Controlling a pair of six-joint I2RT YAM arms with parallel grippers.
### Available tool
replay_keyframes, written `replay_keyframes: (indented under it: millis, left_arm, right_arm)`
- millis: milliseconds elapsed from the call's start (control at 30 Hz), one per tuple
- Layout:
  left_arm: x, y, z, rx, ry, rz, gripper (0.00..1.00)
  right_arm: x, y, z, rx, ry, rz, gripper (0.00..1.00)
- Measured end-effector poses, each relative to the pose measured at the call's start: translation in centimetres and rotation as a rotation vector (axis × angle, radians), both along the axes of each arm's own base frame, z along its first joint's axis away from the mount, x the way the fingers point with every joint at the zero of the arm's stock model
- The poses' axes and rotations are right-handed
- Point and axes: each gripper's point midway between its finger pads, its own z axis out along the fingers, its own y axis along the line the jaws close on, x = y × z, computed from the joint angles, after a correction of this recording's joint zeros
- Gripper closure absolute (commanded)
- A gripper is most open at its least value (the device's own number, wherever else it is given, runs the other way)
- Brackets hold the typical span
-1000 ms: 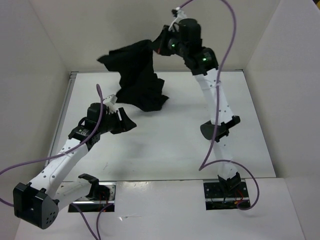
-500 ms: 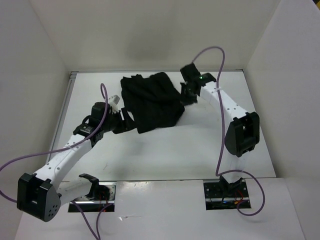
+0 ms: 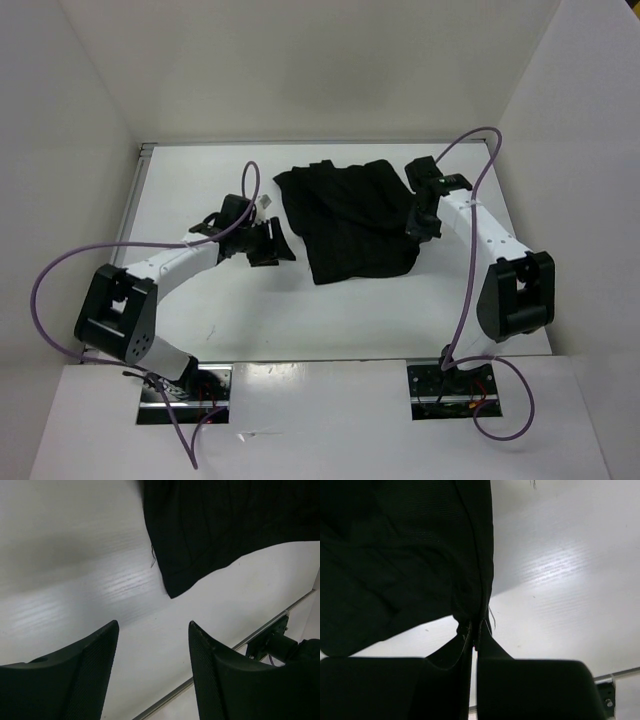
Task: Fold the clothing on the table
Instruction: Flatten the skirt out
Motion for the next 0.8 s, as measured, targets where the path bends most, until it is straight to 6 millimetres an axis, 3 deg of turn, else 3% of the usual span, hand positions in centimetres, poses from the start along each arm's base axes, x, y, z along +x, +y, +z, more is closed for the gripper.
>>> replay_keyframes:
  millis: [167,333,533,800]
  left_arm:
    - [1.1,-1.2,-0.7,-0.033,0.017,-0.028,0.44]
    - [1.6,-3.2,-3.5,-0.070,0.106,-0.088,0.58]
    - [0.5,-4.8,-6.9,-0.040,0.211,-0.137,0.58]
    - [1.3,-8.1,-7.0,-0.023,0.201,-0.195,0.58]
  right_arm:
    - [-1.2,-0.3,-1.9,-0.010,0.052,-0.002,1.00]
    - [-1.0,0.0,-2.1,0.000,0.047,0.000,1.00]
    - [-0.9,-0.1,-2.4,0.000,0.054,-0.002,1.00]
    - [-0.8,-0.2,-2.6,-0.006,0.056,-0.005,1.00]
